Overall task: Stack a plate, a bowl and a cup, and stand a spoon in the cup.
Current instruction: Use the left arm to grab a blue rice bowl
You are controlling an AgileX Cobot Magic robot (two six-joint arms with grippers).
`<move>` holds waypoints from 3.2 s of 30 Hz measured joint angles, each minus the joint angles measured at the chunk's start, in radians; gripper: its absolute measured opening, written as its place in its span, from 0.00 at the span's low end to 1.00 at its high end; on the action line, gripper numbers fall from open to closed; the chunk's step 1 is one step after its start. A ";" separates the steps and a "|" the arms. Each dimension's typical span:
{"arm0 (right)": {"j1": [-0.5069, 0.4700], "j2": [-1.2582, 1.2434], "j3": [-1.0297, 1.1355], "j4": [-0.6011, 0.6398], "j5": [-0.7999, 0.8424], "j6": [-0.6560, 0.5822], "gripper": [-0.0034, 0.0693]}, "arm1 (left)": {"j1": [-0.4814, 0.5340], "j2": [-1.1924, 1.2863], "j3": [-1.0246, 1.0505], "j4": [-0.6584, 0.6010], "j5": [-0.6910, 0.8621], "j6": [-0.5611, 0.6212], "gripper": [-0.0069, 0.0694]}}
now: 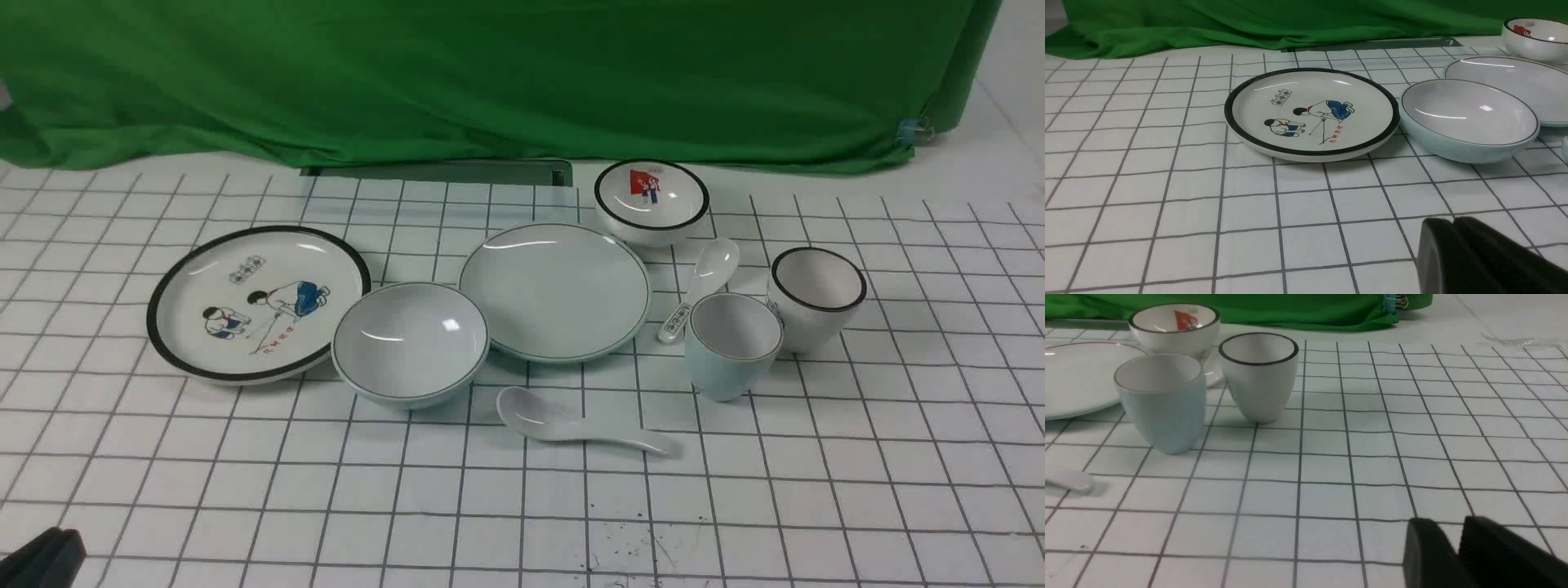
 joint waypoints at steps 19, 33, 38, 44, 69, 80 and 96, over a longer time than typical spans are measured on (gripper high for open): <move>0.000 0.000 0.000 0.000 0.000 0.000 0.32 | 0.000 0.000 0.000 0.010 0.000 0.000 0.05; 0.000 0.000 0.000 0.000 -0.021 0.000 0.35 | 0.000 0.000 0.000 0.035 -0.051 0.000 0.05; 0.000 0.000 0.000 0.000 -0.123 0.000 0.37 | 0.000 0.000 0.000 0.109 -0.214 0.000 0.05; 0.001 0.000 0.000 0.000 -0.505 0.012 0.38 | 0.000 0.000 0.000 0.187 -0.626 0.001 0.05; 0.009 0.553 -0.454 -0.003 -0.235 -0.078 0.07 | -0.018 0.875 -0.755 0.020 -0.140 -0.158 0.05; 0.216 0.984 -0.504 0.055 0.263 -0.145 0.06 | -0.076 1.408 -0.988 -0.193 0.341 0.078 0.17; 0.481 1.123 -0.540 0.058 0.189 -0.183 0.07 | -0.076 1.883 -1.240 -0.256 0.334 0.082 0.45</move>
